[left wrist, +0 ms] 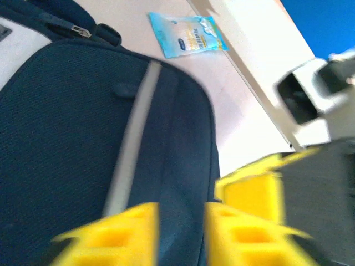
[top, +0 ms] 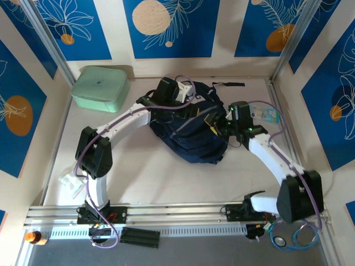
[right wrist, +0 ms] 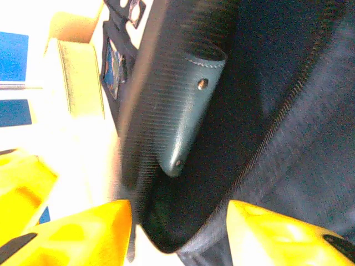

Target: Pack the student bag

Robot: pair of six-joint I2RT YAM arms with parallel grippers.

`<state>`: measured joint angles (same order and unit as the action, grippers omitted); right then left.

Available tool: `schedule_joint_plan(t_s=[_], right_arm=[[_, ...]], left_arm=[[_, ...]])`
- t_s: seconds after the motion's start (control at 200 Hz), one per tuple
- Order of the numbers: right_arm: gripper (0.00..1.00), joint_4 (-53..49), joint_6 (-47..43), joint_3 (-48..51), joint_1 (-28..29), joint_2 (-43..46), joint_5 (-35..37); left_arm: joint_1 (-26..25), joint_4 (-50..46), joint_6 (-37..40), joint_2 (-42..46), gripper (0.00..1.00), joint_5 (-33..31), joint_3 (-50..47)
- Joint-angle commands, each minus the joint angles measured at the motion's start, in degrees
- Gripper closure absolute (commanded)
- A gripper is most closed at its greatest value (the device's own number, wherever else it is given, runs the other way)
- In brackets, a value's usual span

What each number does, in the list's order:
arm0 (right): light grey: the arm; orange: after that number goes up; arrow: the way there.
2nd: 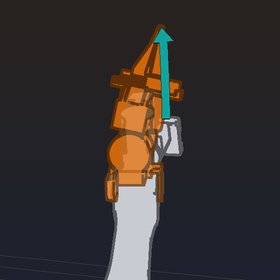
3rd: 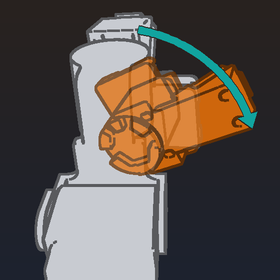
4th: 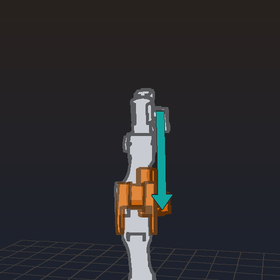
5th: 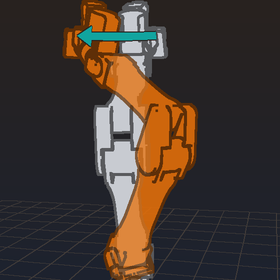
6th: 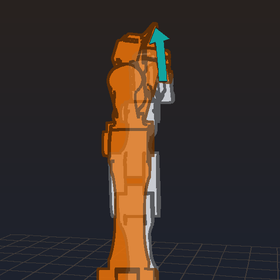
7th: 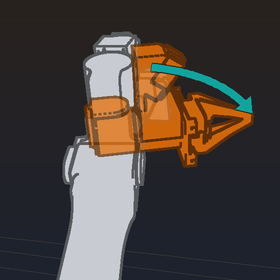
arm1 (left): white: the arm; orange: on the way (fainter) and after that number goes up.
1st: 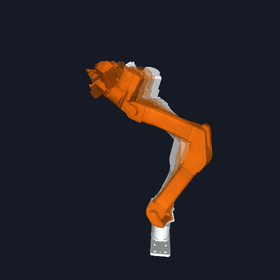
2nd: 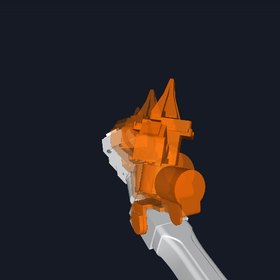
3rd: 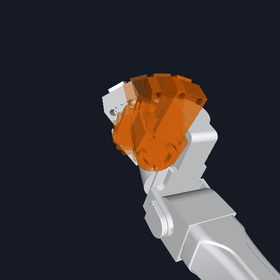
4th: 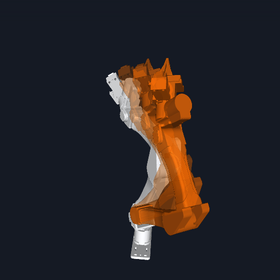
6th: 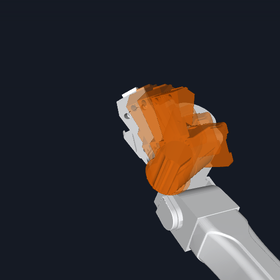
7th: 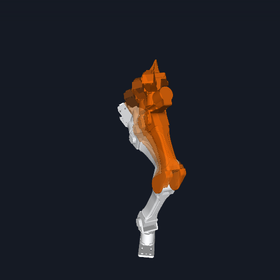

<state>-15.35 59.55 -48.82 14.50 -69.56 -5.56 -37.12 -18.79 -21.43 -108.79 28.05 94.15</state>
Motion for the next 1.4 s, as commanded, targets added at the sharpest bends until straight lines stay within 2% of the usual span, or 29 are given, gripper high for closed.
schedule_joint_plan(t_s=[0.0, 0.075, 0.145, 0.395, 0.55, 0.795, 1.01, 1.17, 1.37, 1.39], right_arm=[[0.44, -9.94, -2.12, 2.83, -1.72, 5.75, 6.41], [0.39, -12.07, -3.81, 2.74, -2.80, 8.59, 8.04], [0.36, -13.37, -5.31, 1.67, -3.35, 9.44, 8.30], [0.33, -12.12, -5.88, -0.88, -3.15, 6.64, 5.20], [0.33, -10.95, -5.08, -0.82, -1.82, 4.99, 4.17], [0.33, -10.42, -4.75, -1.35, -0.69, 3.99, 3.64], [0.34, -10.66, -5.78, -2.05, -0.97, 3.30, 3.12], [0.34, -10.05, -7.49, -2.75, -0.87, 1.45, 0.19], [0.36, -11.85, -12.72, -6.16, -0.29, -5.47, -3.26], [0.37, -12.19, -13.08, -6.62, -0.20, -6.29, -3.14]], left_arm=[[0.74, 1.57, 0.60, 3.20, 0.50, 0.71, -3.18], [1.11, 2.74, 0.28, 5.25, 0.37, 0.87, -6.29], [2.01, 4.17, -1.27, 7.46, 0.31, 0.28, -9.70], [7.58, 6.17, -14.86, 13.71, 0.30, -7.99, -24.48], [7.77, 6.48, -21.55, 13.54, 0.41, -11.61, -29.14], [7.68, 11.78, -26.93, 7.88, 0.60, -7.29, -27.84], [7.59, 12.69, -27.25, 4.19, 0.61, -4.60, -25.51], [7.26, 18.16, -29.98, 2.91, 0.72, -0.63, -25.38], [6.47, 23.67, -33.17, 1.50, 1.00, 3.48, -24.93], [6.33, 23.93, -33.36, 1.55, 1.00, 3.58, -24.97]])
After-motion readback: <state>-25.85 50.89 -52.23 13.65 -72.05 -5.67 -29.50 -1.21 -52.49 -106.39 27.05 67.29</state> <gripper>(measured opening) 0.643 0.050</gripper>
